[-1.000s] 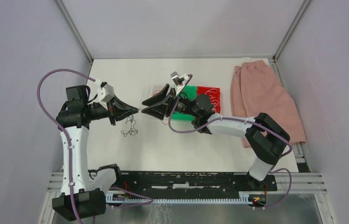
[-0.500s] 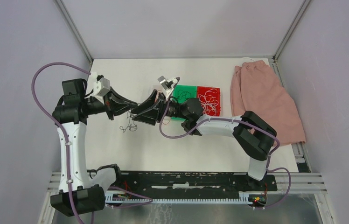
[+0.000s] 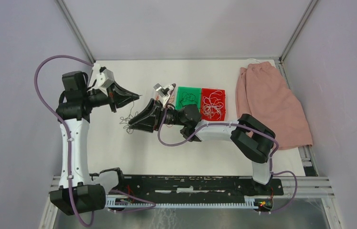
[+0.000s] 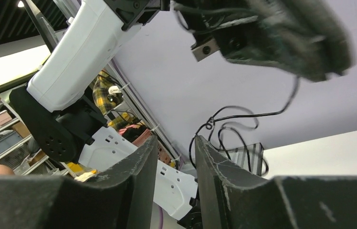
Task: Untangle the cables
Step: Place the cable in the bin.
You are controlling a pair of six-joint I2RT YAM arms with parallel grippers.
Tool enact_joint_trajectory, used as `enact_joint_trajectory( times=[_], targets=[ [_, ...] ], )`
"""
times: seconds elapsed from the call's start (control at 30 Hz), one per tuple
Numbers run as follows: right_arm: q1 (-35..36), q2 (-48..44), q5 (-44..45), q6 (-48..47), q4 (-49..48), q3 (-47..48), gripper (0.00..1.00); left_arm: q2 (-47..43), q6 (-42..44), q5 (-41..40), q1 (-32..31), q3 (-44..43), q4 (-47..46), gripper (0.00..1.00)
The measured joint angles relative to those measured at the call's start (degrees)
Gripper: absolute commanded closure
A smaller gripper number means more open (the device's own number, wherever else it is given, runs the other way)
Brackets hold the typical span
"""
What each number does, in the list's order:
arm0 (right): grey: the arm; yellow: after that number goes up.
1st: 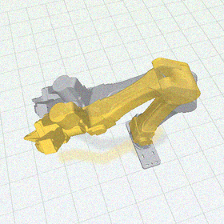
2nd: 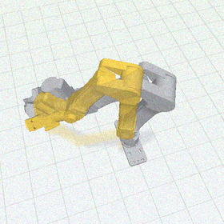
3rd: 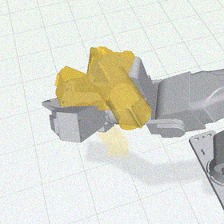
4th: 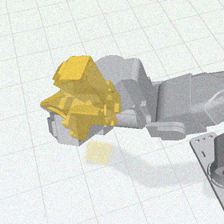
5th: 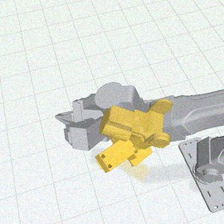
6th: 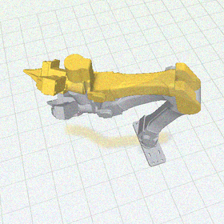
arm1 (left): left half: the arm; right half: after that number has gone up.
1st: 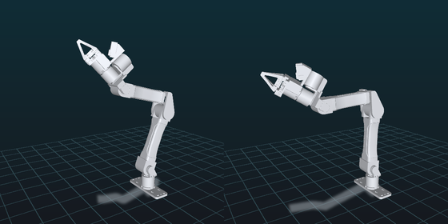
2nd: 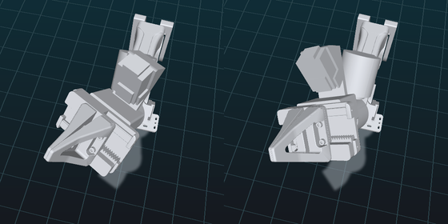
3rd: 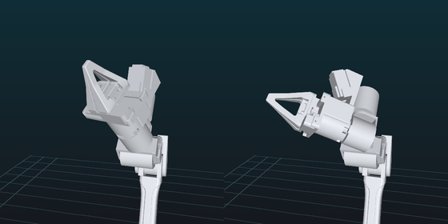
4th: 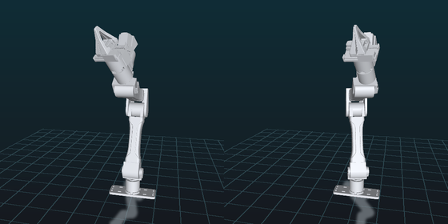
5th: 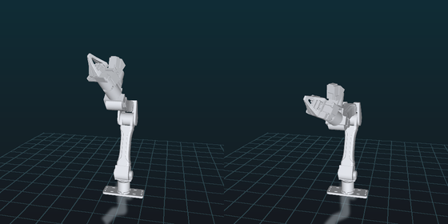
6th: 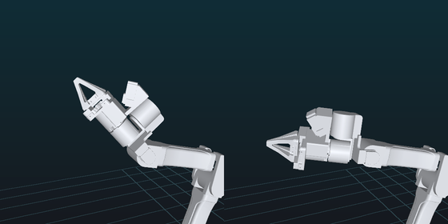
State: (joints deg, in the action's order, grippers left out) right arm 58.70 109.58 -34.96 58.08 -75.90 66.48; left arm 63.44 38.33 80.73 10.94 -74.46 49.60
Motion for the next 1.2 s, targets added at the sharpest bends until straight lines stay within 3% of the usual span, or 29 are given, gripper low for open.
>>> enact_joint_trajectory(
  times=[0.23,0.33,0.47,0.73,0.8,0.93,1.2],
  targets=[
    [0.1,0.0,0.8,-1.0,1.1,-1.4,0.69,-7.4,-28.7,-9.9,-3.1,13.4,-32.2,0.97],
    [0.0,-0.1,1.2,-1.8,1.9,-3.0,0.71,-8.1,-36.6,-13.0,-5.1,14.5,-40.7,0.97],
    [-0.5,-1.6,1.8,-2.8,3.8,-7.1,0.74,-8.1,-41.7,-17.0,-7.5,14.4,-46.1,0.97],
    [-2.5,-10.0,3.7,-5.6,7.5,-19.1,0.77,-8.0,-43.9,-24.0,-9.4,12.4,-49.3,0.97],
    [-3.0,-12.6,4.3,-7.1,9.9,-21.6,0.71,-7.9,-44.3,-24.9,-9.8,11.9,-49.7,0.97],
    [-3.9,-17.6,5.8,-11.2,17.2,-23.2,0.49,-7.9,-46.3,-25.2,-11.1,11.5,-49.8,0.97],
    [-6.3,-26.1,9.4,-20.3,31.1,-16.2,0.37,-8.8,-48.0,-25.2,-14.8,12.1,-48.7,0.96]
  ],
)
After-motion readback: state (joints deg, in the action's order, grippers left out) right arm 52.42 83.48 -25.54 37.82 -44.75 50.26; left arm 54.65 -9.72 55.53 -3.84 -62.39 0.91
